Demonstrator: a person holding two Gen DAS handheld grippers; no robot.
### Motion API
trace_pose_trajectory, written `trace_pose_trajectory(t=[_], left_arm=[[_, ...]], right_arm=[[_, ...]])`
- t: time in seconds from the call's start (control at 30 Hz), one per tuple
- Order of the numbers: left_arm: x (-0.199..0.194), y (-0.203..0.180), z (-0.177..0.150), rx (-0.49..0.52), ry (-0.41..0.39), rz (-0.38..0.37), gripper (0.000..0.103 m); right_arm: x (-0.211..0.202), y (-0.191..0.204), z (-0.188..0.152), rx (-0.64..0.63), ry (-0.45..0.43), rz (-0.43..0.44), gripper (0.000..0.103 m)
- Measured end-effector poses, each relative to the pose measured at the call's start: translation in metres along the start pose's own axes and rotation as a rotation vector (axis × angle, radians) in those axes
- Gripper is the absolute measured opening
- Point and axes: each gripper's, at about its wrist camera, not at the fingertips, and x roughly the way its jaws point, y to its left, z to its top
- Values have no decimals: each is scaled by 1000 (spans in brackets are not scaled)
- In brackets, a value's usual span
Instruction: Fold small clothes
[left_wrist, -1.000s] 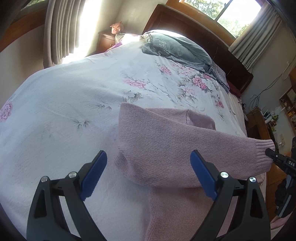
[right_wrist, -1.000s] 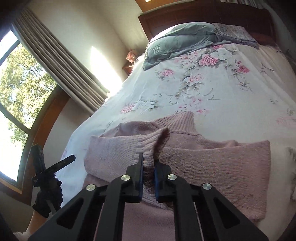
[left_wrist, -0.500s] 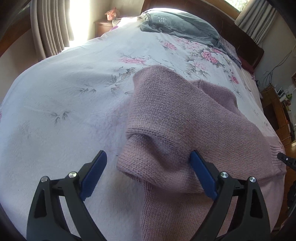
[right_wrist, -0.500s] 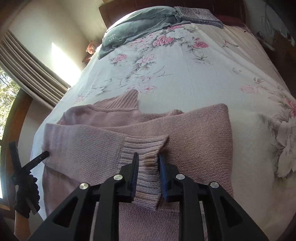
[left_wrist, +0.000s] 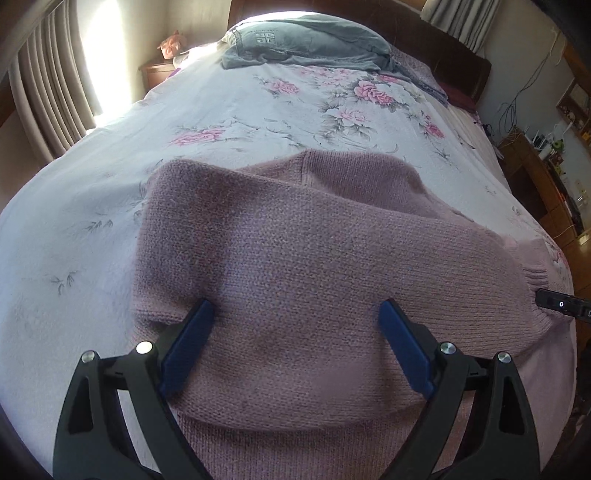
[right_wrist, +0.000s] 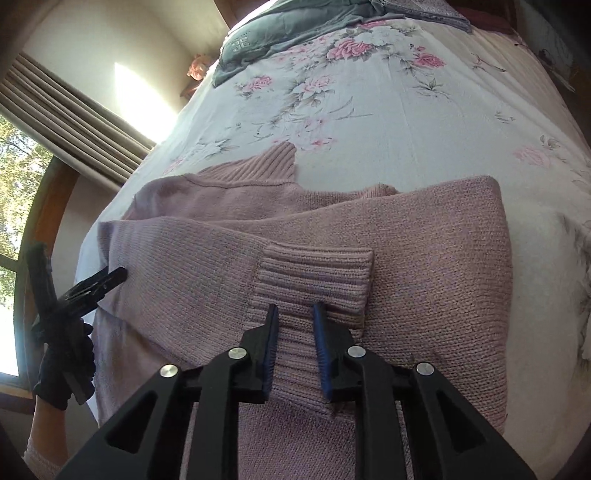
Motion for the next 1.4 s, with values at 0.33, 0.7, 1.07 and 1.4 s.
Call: trace_pose_trajectory(t=[0.33, 0.7, 1.07, 1.4], left_arm=[[5, -50, 103, 16, -38, -177, 91], [159, -76, 172, -112, 324, -247, 91], [207, -85, 163, -85, 446, -316, 28], [123, -85, 173, -120, 151, -607, 12]], right_arm=[[16, 10, 103, -17, -5, 111, 42], [159, -17, 178, 143, 219, 194, 48], [203, -23, 183, 226, 280, 307, 27], [87, -6, 177, 107, -29, 463, 16]])
